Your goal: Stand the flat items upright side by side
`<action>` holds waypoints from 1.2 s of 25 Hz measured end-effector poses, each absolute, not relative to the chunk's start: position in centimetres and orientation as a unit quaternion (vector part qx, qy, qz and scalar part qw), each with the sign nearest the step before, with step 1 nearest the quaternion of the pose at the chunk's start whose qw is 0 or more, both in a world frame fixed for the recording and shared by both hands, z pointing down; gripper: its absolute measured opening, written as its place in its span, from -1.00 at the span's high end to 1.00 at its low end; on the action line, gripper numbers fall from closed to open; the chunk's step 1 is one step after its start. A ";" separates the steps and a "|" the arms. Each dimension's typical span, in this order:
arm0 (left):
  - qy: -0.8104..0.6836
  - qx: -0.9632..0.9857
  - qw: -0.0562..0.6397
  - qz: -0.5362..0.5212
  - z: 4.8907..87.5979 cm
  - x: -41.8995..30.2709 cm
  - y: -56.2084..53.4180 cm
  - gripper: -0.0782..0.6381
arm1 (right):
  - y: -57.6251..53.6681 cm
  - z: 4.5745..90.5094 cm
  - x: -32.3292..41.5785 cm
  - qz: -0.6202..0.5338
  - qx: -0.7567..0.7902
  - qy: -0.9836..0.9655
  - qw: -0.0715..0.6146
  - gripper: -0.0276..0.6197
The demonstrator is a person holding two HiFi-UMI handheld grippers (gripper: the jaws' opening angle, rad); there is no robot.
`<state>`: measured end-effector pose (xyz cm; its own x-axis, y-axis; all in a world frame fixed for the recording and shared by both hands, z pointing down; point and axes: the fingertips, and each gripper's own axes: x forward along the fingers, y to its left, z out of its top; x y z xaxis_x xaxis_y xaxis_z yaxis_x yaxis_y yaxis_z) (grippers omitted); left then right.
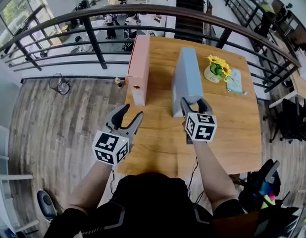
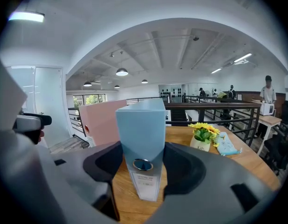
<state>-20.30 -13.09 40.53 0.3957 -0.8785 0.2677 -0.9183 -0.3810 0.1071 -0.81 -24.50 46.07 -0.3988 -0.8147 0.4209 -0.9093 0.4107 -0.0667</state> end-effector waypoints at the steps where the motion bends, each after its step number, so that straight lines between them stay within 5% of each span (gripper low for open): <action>1: -0.550 0.823 0.118 0.080 40.3 -20.9 -13.1 0.13 | -24.8 46.0 -1.7 0.145 0.520 -0.826 0.165 0.05; 30: -0.560 0.817 0.114 0.076 39.2 -27.7 -10.5 0.15 | -27.6 45.4 -15.2 0.167 0.530 -0.821 0.135 0.04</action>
